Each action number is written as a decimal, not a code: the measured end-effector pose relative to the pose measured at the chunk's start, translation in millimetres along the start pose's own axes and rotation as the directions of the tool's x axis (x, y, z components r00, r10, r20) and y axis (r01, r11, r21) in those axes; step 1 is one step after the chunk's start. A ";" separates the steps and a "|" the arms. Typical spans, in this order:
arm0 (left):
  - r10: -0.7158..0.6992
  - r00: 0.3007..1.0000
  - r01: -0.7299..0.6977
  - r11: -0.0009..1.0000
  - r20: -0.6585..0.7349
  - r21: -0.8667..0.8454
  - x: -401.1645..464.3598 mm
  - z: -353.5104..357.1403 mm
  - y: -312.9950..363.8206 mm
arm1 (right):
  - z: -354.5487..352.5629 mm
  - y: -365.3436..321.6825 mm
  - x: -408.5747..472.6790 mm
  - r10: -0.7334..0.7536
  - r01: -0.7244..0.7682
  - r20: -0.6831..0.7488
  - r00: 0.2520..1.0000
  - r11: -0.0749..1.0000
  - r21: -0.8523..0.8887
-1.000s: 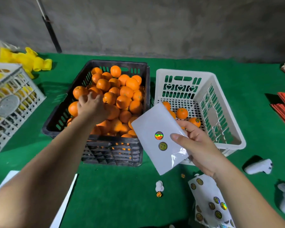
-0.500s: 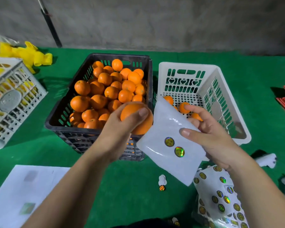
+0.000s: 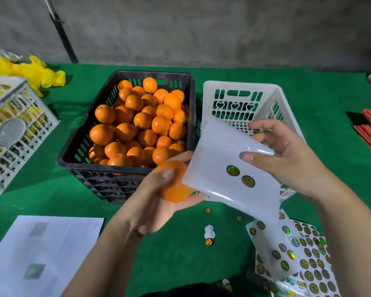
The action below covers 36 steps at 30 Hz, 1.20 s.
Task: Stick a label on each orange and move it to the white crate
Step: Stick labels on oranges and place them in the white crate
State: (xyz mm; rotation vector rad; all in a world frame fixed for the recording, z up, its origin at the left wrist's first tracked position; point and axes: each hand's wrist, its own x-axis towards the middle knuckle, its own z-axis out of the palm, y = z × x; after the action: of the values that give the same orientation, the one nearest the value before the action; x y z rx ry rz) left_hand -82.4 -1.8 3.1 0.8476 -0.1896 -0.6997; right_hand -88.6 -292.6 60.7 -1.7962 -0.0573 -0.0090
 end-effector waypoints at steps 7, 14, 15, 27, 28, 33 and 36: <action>0.039 0.987 -0.024 0.995 0.157 -0.096 -8.8 -10.8 -6.2 | -2.0 0.0 3.5 -0.037 0.039 -0.077 0.996 0.999 0.024; 0.049 0.998 -0.051 0.996 0.034 0.076 -0.6 21.1 -23.5 | 12.1 9.5 3.4 -0.098 0.003 -0.153 0.983 0.852 -0.524; 0.065 0.998 -0.065 0.991 0.007 0.117 -0.9 22.9 -24.2 | 16.2 9.4 -1.1 -0.200 0.040 -0.190 0.961 0.783 -0.620; 0.298 0.951 -0.267 0.658 0.082 0.705 -14.9 36.1 -15.5 | 16.2 -25.0 -33.6 -0.219 0.276 0.177 0.960 0.856 -0.437; 0.295 0.950 -0.272 0.635 0.098 0.723 -15.4 37.1 -14.9 | 15.0 -27.1 -34.8 -0.200 0.261 0.183 0.963 0.865 -0.428; 0.282 0.952 -0.269 0.584 0.119 0.766 -18.1 41.5 -12.7 | 13.6 -30.3 -35.5 -0.176 0.241 0.217 0.960 0.915 -0.325; 0.281 0.952 -0.265 0.553 0.123 0.790 -18.7 43.4 -11.6 | 16.1 -26.7 -36.7 -0.143 0.178 0.210 0.967 0.971 -0.161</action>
State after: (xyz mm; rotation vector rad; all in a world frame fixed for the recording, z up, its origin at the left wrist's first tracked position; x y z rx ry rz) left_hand -120.6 -22.3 25.3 1.6603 -0.6490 -0.2697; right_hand -126.9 -272.2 81.8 -1.9627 -0.3549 0.0488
